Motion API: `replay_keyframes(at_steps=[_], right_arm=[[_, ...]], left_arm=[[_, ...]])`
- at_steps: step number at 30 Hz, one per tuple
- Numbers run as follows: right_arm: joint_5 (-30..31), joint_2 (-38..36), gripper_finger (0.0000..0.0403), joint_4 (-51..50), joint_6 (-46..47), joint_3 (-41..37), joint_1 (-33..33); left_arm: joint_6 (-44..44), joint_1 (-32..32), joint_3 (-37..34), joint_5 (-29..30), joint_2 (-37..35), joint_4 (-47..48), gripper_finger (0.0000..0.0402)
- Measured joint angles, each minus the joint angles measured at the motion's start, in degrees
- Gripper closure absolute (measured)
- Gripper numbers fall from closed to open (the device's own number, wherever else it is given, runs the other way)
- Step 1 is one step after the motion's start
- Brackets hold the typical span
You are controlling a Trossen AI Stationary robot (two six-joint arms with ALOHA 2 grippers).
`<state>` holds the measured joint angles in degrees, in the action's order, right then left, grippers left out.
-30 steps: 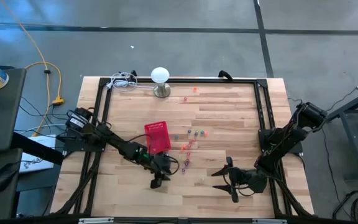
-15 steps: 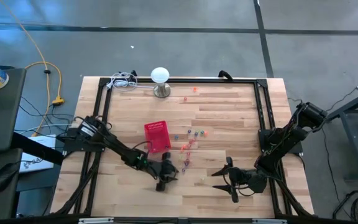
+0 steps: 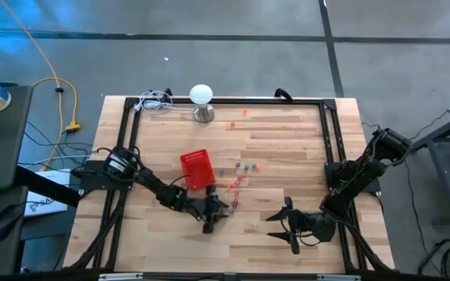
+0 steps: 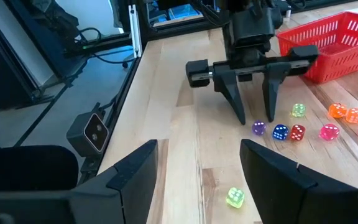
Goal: Pick & Place Dice
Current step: Put the purple die into the red basket
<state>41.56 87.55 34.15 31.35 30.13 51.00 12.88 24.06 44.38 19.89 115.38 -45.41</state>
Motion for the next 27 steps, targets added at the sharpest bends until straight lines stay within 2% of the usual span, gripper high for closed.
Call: replay_keyframes(at_steps=[27], right_arm=[[0.0,0.0,0.0184,-0.1,-0.1,0.0,0.0]], left_arm=[[0.7,1.3,0.1,0.3,0.0,-1.8,0.0236]])
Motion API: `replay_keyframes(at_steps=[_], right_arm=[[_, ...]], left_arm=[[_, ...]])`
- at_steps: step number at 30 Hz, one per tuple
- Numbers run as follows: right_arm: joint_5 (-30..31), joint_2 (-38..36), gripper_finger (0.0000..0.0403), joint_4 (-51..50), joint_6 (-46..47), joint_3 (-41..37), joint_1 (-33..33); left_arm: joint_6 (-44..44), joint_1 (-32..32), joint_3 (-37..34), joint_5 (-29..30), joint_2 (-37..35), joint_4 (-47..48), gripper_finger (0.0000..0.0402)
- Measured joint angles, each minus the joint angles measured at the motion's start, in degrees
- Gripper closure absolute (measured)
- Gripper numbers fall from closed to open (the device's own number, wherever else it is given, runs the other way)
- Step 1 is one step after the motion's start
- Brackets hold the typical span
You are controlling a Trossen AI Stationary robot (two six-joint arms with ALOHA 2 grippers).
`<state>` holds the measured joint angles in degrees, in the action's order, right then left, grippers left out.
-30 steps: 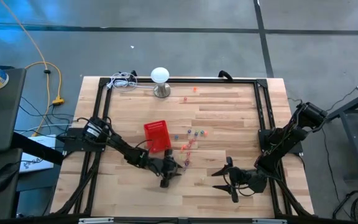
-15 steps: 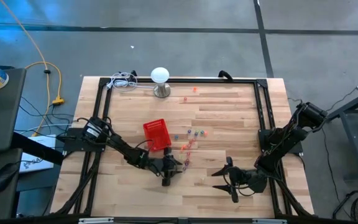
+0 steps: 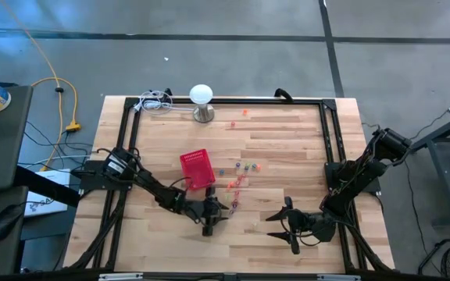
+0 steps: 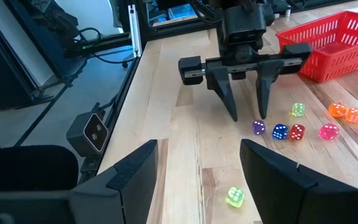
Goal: Pick & Place Dice
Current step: Put the purple die into the red basket
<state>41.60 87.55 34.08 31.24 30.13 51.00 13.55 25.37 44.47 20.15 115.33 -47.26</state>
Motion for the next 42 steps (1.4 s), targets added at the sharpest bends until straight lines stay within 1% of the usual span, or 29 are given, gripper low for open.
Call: replay_keyframes(at_steps=[6,17,25,29,36,42], right_arm=[[0.0,0.0,0.0184,0.0,0.0,0.0,0.0],[0.0,0.0,0.0184,0.0,0.0,0.0,0.0],[0.0,0.0,0.0184,-0.1,0.0,0.0,0.0],[0.0,0.0,0.0184,-0.1,0.0,0.0,0.0],[0.0,0.0,0.0184,-0.4,0.0,0.0,0.0],[0.0,0.0,0.0184,-0.4,0.2,0.0,0.0]], left_arm=[[0.0,0.4,0.0,2.7,0.0,0.0,0.0236],[-0.3,0.9,0.4,2.8,0.0,-0.9,0.0236],[-3.1,2.3,1.9,7.8,0.0,-0.9,0.0236],[-2.7,2.3,1.9,8.2,0.0,-0.6,0.0236],[-1.7,2.7,3.7,8.3,5.2,-3.3,0.0236],[-3.7,2.3,4.8,8.3,5.8,-3.6,0.0236]])
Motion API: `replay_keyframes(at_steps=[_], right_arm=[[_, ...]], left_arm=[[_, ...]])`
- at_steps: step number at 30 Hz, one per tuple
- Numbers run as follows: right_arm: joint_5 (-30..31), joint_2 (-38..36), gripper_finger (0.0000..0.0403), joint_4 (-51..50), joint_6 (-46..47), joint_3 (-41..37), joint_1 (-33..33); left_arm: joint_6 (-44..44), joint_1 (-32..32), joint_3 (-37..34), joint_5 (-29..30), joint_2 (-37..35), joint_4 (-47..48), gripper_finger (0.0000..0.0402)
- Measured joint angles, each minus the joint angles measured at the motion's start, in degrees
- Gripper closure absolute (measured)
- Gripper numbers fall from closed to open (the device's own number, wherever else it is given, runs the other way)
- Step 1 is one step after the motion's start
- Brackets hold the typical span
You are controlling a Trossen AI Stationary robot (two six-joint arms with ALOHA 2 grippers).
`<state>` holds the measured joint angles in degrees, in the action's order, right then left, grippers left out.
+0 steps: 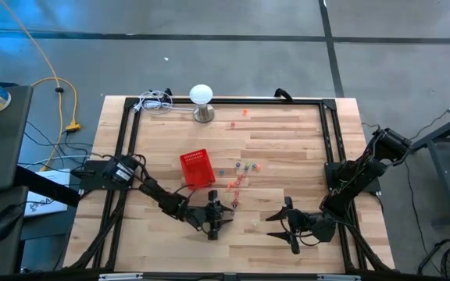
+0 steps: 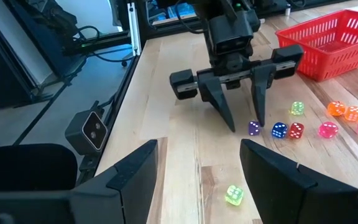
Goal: Pick & Place Dice
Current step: Put the purple die into the red basket
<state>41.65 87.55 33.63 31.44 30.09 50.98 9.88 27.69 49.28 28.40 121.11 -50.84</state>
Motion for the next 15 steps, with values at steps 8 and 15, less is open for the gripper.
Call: replay_keyframes(at_steps=[8,15], right_arm=[[0.0,0.0,0.0184,0.0,-0.2,0.0,0.0],[0.2,0.0,0.0184,0.0,-0.2,0.0,0.0]], left_arm=[[1.0,-1.0,0.3,-0.1,1.1,-0.1,0.0236],[0.3,-0.6,0.6,0.3,1.1,0.4,0.0276]])
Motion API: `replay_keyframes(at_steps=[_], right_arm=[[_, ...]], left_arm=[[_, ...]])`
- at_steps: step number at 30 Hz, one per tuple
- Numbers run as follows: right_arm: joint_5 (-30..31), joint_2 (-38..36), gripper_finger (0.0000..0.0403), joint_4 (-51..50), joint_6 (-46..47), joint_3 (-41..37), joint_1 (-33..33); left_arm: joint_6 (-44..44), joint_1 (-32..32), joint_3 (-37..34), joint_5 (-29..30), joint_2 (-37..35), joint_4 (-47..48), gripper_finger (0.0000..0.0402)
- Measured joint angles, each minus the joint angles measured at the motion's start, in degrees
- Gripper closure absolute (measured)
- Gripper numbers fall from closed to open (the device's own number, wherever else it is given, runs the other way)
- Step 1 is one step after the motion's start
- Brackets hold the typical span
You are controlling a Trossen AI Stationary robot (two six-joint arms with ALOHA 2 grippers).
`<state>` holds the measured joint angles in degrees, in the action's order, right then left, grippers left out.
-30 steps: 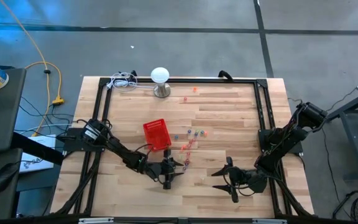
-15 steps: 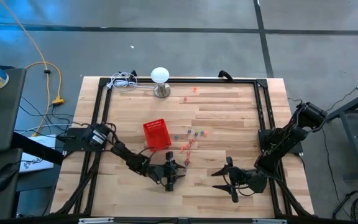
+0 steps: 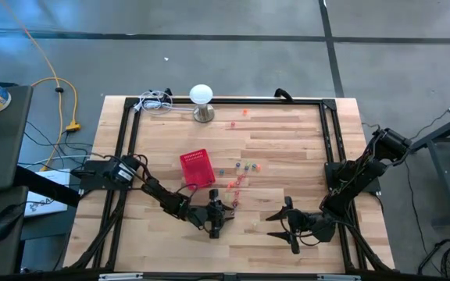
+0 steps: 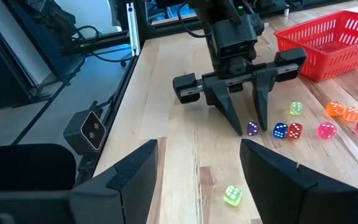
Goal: Pick & Place Dice
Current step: Put the purple die into the red basket
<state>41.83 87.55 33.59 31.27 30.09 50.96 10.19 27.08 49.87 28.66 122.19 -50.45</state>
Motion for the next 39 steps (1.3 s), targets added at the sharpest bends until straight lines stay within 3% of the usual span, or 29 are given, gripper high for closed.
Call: replay_keyframes(at_steps=[8,15,20,25,27,33,39], right_arm=[[0.0,0.0,0.0184,0.0,0.0,0.0,0.0],[0.0,0.0,0.0184,0.0,0.2,0.0,0.0],[0.0,0.0,0.0184,-0.2,0.3,0.0,0.0],[-0.2,0.0,0.0184,-0.3,0.4,0.0,0.0],[-0.2,0.0,0.0184,-0.3,0.4,0.0,0.0],[-0.2,0.0,0.0184,-0.3,0.4,0.0,0.0],[0.0,0.0,0.0184,-0.3,0.4,0.0,-0.2]], left_arm=[[0.4,0.0,0.0,-0.4,0.0,0.1,0.0360],[-2.7,1.1,-0.3,0.0,-4.4,4.6,0.0364],[-1.3,1.3,-0.1,1.9,-17.6,21.0,0.0364],[4.2,1.6,-0.1,11.8,-32.8,42.0,0.0354],[9.1,0.9,-0.1,12.7,-37.6,52.9,0.0352],[25.8,-3.8,-0.9,5.6,-45.1,76.3,0.0349],[26.7,-6.7,-1.8,2.0,-44.2,79.3,0.0340]])
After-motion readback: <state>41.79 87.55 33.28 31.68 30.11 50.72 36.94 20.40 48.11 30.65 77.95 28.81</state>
